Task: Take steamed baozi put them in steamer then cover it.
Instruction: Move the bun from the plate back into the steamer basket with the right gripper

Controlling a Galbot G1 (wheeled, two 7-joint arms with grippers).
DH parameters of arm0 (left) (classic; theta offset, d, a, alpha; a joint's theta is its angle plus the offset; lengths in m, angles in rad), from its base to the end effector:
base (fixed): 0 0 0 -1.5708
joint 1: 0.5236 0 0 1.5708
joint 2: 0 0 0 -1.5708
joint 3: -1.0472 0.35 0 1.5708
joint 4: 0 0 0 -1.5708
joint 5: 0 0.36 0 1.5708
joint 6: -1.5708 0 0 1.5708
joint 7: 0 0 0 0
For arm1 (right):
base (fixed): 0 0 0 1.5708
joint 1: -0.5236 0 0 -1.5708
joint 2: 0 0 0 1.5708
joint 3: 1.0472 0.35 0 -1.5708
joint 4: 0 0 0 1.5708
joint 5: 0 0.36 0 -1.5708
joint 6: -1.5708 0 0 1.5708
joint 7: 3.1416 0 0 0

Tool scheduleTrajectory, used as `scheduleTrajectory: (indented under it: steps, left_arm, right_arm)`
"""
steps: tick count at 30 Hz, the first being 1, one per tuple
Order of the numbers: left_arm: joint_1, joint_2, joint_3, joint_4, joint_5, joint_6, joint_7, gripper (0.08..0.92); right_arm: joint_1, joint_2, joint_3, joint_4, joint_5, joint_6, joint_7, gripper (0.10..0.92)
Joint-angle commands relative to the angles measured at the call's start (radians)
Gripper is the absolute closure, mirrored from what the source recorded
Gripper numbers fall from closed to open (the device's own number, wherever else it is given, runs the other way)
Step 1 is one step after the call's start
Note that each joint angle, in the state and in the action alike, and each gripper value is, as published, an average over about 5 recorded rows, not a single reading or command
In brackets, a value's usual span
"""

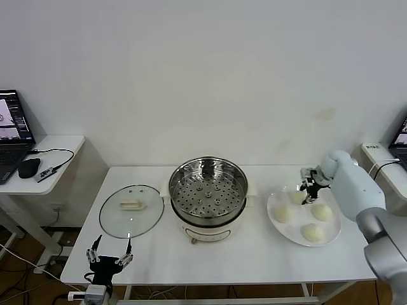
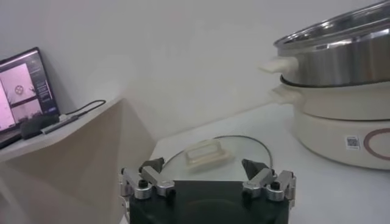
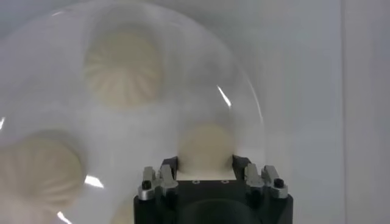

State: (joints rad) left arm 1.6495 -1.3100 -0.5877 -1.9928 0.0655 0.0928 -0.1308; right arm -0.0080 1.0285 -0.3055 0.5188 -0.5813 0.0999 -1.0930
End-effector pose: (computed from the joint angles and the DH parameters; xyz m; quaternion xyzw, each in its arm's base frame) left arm 0.1623 0.0725 -0.3425 0.0327 -0.9776 -0.1708 0.1184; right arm 0.6089 -0.2293 -0.2182 0.4158 -0.5869 0.5492 0.4254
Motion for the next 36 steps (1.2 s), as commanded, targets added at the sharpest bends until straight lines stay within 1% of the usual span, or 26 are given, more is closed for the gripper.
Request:
scheduleTrajectory:
  steps: [1,9,13,17,23,27,32,36]
  left_arm:
    - [0.0,0.002,0.001,-0.002,-0.001,0.0,0.0,0.177]
    - [0.001,0.011,0.015,-0.019,-0.002,0.0,-0.001,0.177]
    - [0.002,0.014,0.021,-0.027,-0.002,0.0,-0.002,0.177]
    - [0.007,0.018,0.02,-0.037,-0.003,0.0,-0.002,0.177]
    - [0.014,0.027,0.007,-0.048,-0.013,0.003,-0.002,0.177]
    - [0.013,0.027,0.0,-0.049,-0.017,0.006,-0.001,0.177]
    - [0.005,0.021,-0.006,-0.046,-0.02,0.01,-0.001,0.177]
    - [0.0,0.02,-0.017,-0.043,-0.026,0.011,-0.001,0.177]
  right_arm:
    - [0.023,-0.146,-0.13,0.264,0.224,-0.068,-0.037,0.456]
    - [0.197,-0.287,-0.335,0.529,0.495,-0.162,-0.043,0.448]
    - [0.301,-0.296,-0.449,0.624,0.599,-0.191,-0.028,0.448]
    - [0.407,-0.26,-0.554,0.682,0.696,-0.206,-0.006,0.448]
    - [0.527,-0.151,-0.668,0.689,0.762,-0.187,0.017,0.448]
    - [0.564,-0.047,-0.73,0.663,0.784,-0.155,0.034,0.448]
    - [0.549,0.09,-0.782,0.617,0.782,-0.108,0.06,0.448]
    - [0.518,0.146,-0.834,0.605,0.741,-0.055,0.084,0.448]
